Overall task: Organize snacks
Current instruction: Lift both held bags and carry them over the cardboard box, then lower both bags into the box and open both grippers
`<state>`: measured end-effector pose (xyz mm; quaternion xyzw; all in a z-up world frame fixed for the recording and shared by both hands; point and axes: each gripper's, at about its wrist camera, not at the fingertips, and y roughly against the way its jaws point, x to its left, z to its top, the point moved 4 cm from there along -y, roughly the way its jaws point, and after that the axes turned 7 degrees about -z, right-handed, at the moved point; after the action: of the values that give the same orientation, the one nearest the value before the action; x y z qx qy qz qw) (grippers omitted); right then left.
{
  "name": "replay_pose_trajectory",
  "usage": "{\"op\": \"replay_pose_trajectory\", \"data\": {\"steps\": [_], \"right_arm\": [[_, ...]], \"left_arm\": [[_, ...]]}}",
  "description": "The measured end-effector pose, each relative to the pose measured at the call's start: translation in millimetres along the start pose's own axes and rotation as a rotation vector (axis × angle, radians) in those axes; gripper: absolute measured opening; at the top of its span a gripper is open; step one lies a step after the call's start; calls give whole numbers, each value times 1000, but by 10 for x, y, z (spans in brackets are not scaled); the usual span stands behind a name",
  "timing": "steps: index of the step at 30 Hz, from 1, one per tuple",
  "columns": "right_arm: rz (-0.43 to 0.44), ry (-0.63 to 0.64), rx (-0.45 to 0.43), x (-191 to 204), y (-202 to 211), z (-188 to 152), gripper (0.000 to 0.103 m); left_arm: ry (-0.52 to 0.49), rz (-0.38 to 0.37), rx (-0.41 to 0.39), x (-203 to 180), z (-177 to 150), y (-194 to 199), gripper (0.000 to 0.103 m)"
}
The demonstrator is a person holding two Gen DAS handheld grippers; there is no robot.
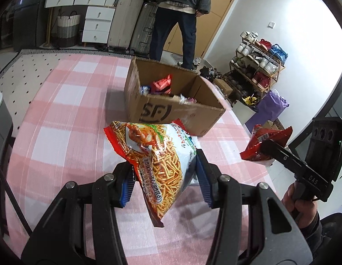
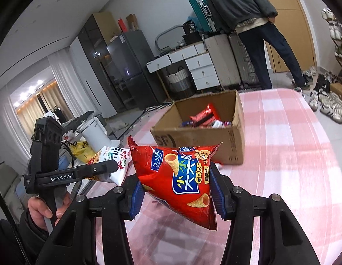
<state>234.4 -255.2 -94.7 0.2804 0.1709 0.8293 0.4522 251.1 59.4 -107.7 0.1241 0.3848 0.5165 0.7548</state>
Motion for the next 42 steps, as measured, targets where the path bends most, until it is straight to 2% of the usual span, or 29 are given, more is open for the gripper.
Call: {"op": "replay_pose_trajectory", "data": {"steps": [6,13,19,27,32,42], "right_arm": [[-7,42,-10,-2,-71,289,52],[-12,89,-35,-6,-140,771,52],[-36,122,-42,-23,-305,1214,52],[-50,145,-22,-100,-691,1591,52],[-59,153,7,-166,-964,1704,52],[-107,165,48,-288,-1472,1685,52]], "left_arm": [[-38,4,-12,-133,324,-36,47],[-73,7,-15,-227,886,-156,47],[-78,-8,-3,-291,1359,-406,47],[-24,-43,19,-257,1899,-890,47],[10,-37,51,-127,2034,-1265,47],[23,-1,138,102,1887,-1863,47]]}}
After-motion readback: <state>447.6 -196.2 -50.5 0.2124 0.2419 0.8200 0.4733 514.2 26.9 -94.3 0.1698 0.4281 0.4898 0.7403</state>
